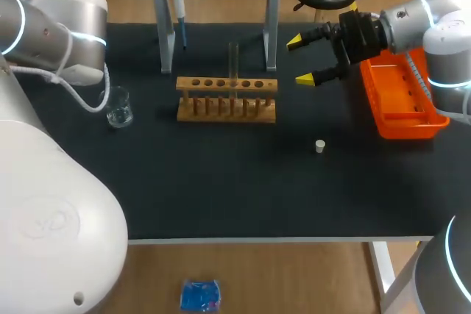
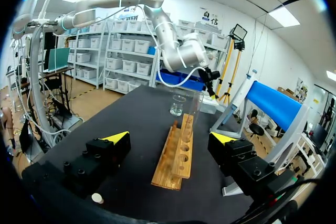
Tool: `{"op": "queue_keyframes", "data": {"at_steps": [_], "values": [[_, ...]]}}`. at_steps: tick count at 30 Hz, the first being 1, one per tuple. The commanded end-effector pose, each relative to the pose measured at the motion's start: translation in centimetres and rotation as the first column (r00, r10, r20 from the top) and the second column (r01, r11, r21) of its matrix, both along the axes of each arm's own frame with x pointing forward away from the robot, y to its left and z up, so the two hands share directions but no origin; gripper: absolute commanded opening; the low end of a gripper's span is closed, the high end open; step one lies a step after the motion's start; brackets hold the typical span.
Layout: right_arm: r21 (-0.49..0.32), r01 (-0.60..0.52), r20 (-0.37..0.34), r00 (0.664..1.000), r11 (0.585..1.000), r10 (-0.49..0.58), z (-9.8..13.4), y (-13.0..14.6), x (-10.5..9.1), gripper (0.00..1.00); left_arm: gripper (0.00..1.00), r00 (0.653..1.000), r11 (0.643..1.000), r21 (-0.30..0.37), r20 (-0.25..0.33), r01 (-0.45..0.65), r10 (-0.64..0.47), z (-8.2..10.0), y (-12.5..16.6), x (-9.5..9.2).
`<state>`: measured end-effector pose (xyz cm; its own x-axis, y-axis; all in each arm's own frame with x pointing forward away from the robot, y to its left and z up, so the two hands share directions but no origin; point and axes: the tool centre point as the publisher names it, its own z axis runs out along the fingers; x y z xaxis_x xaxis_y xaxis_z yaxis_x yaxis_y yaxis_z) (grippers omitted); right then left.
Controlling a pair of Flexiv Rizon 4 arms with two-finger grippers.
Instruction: Invert the test tube, pick up the pipette, mount the tip to pipette, aspirate from beaker and dispense into the tube, eject the tip, return the pipette, and cap with the stopper.
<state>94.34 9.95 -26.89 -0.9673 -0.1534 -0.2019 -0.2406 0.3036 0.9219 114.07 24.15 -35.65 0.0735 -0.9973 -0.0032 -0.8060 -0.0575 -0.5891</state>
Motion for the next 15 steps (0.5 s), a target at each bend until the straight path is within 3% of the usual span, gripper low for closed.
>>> {"op": "queue_keyframes", "data": {"at_steps": [1, 15], "values": [[-0.001, 0.0, 0.001, 1.0, 1.0, 0.0, 0.02, -0.03, -0.02, 1.0, 0.46, 1.0, 1.0, 0.0, 0.001, 0.002, -0.002, -0.35, 0.1, 0.28], [-0.001, 0.0, 0.001, 1.0, 1.0, 0.0, 0.02, -0.03, -0.02, 1.0, 0.41, 1.0, 1.0, -0.002, -0.003, -0.003, 0.003, -0.56, 0.13, 0.42]]}}
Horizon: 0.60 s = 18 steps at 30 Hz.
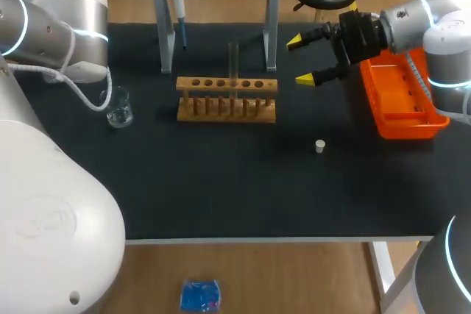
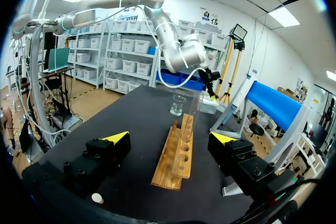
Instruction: Invert the test tube, pick up the pipette, mount the tip to pipette, aspirate from beaker and dispense into the tube, eject the tip, return the pipette, and cap with the stopper.
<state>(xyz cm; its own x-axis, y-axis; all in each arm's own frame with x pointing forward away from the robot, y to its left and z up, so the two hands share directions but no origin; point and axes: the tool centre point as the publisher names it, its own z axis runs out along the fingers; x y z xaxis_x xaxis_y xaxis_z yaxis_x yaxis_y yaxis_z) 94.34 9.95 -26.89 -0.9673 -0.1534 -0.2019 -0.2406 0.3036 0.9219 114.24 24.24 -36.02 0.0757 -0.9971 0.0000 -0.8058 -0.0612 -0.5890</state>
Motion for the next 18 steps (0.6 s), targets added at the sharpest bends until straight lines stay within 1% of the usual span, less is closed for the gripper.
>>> {"op": "queue_keyframes", "data": {"at_steps": [1, 5, 7, 12, 13, 14, 18], "values": [[-0.001, 0.0, 0.001, 1.0, 1.0, 0.0, 0.02, -0.03, -0.02, 1.0, 0.41, 1.0, 1.0, 0.001, -0.003, -0.001, 0.001, -0.19, 0.04, 0.25], [-0.001, 0.0, 0.001, 1.0, 1.0, 0.0, 0.02, -0.03, -0.02, 1.0, 0.38, 1.0, 1.0, 0.003, -0.006, 0.001, -0.001, -0.32, 0.04, 0.3], [-0.001, 0.0, 0.001, 1.0, 1.0, 0.0, 0.02, -0.03, -0.02, 1.0, 0.35, 1.0, 1.0, 0.004, -0.008, 0.001, -0.001, -0.34, 0.04, 0.3], [-0.001, 0.0, 0.001, 1.0, 1.0, 0.0, 0.02, -0.03, -0.02, 1.0, 0.22, 1.0, 1.0, 0.006, -0.01, 0.002, -0.002, -0.38, 0.03, 0.29], [-0.001, 0.0, 0.001, 1.0, 1.0, 0.0, 0.02, -0.03, -0.02, 1.0, 0.14, 1.0, 1.0, 0.006, -0.011, 0.002, -0.002, -0.39, 0.02, 0.29], [-0.001, 0.0, 0.001, 1.0, 1.0, 0.0, 0.02, -0.03, -0.02, 1.0, 0.0, 1.0, 1.0, 0.009, -0.013, 0.002, -0.002, -0.44, 0.02, 0.29], [-0.001, 0.0, 0.001, 1.0, 1.0, 0.0, 0.02, -0.03, -0.02, 1.0, 0.0, 1.0, 1.0, 0.009, -0.018, 0.002, -0.002, -0.6, 0.0, 0.29]]}}
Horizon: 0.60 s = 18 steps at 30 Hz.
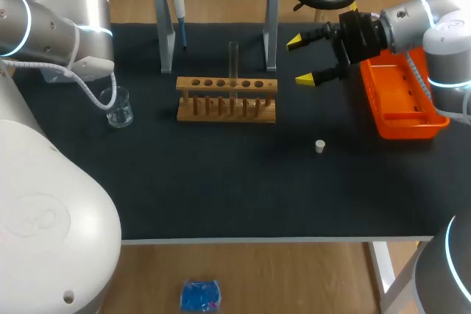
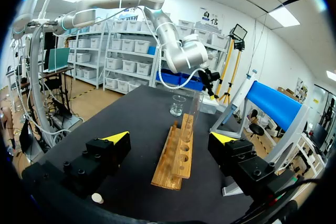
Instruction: Invert the test tube, pick up the pipette, mount the tip to pipette, aspirate from beaker and dispense into the tube, eject the tip, return the pipette, and cap with the stopper.
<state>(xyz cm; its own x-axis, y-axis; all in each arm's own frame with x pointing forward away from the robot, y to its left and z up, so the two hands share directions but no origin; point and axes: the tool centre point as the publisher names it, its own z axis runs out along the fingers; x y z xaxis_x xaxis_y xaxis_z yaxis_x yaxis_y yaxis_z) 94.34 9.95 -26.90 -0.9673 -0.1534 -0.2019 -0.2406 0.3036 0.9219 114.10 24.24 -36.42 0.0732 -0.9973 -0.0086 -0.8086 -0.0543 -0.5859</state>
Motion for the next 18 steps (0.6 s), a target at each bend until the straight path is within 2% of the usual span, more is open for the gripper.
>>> {"op": "queue_keyframes", "data": {"at_steps": [1, 18], "values": [[-0.001, 0.0, 0.001, 1.0, 1.0, 0.0, 0.02, -0.03, -0.02, 1.0, 0.0, 1.0, 1.0, 0.001, -0.015, -0.001, 0.001, -0.22, 0.01, 0.43], [-0.001, 0.0, 0.001, 1.0, 1.0, 0.0, 0.02, -0.03, -0.02, 1.0, 0.0, 1.0, 1.0, 0.006, -0.007, -0.006, 0.006, 0.28, 0.09, 0.2]]}}
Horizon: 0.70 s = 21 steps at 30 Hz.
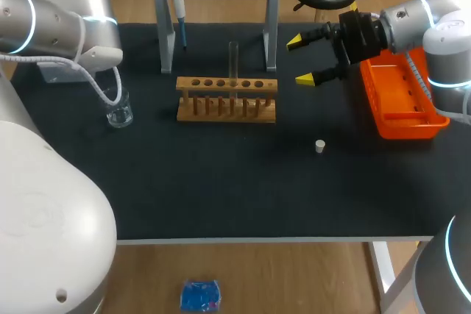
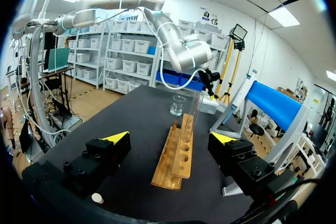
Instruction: Invert the test tube, pick up the pipette, mount the tip to pipette, aspirate from beaker and dispense into the tube, eject the tip, return the pipette, and cap with the stopper.
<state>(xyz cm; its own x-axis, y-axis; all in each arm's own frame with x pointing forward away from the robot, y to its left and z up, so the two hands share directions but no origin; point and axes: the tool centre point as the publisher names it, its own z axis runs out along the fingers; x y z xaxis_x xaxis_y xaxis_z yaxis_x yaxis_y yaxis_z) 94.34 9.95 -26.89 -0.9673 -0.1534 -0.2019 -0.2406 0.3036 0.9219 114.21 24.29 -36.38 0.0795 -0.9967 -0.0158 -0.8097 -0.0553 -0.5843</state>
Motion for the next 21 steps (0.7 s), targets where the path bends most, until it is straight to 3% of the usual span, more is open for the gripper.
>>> {"op": "queue_keyframes", "data": {"at_steps": [1, 21], "values": [[-0.001, 0.0, 0.001, 1.0, 1.0, 0.0, 0.0, 0.0, 0.0, 1.0, 0.0, 1.0, 1.0, 0.0, -0.004, 0.0, 0.0, 0.3, 0.0, 0.1], [-0.001, 0.0, 0.001, 1.0, 1.0, 0.0, 0.0, 0.0, 0.0, 1.0, 0.0, 0.998, 0.999, 0.05, 0.066, 0.004, -0.007, 4.5, -0.3, -0.5]]}}
